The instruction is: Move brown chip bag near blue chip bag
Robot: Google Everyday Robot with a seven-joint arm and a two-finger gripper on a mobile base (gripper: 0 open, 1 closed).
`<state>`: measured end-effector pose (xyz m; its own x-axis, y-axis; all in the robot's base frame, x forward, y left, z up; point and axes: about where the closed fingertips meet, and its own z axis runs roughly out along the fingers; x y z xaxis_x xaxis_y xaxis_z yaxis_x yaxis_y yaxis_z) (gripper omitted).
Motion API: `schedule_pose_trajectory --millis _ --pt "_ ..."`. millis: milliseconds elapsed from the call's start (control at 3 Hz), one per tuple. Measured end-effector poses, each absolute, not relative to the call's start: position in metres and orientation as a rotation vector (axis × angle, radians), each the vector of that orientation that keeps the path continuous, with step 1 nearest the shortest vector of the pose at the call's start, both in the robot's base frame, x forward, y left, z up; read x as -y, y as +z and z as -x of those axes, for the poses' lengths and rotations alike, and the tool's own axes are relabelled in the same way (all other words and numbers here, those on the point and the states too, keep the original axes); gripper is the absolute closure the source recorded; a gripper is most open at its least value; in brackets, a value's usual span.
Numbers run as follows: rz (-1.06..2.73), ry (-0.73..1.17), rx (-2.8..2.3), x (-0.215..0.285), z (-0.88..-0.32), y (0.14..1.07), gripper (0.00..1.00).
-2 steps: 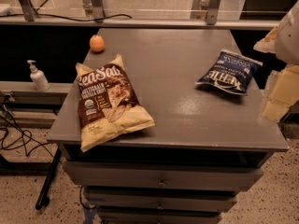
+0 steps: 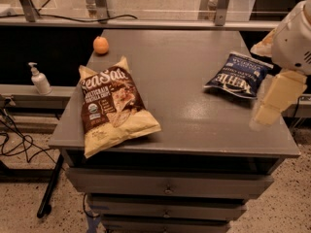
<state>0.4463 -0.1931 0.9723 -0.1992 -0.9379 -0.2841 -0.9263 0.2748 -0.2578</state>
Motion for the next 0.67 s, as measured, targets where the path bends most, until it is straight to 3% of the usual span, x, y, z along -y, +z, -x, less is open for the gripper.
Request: schedule_pose_trajectory --millis 667 --pt "1.519 0.246 -2.064 0.090 -0.467 0.947 0.00"
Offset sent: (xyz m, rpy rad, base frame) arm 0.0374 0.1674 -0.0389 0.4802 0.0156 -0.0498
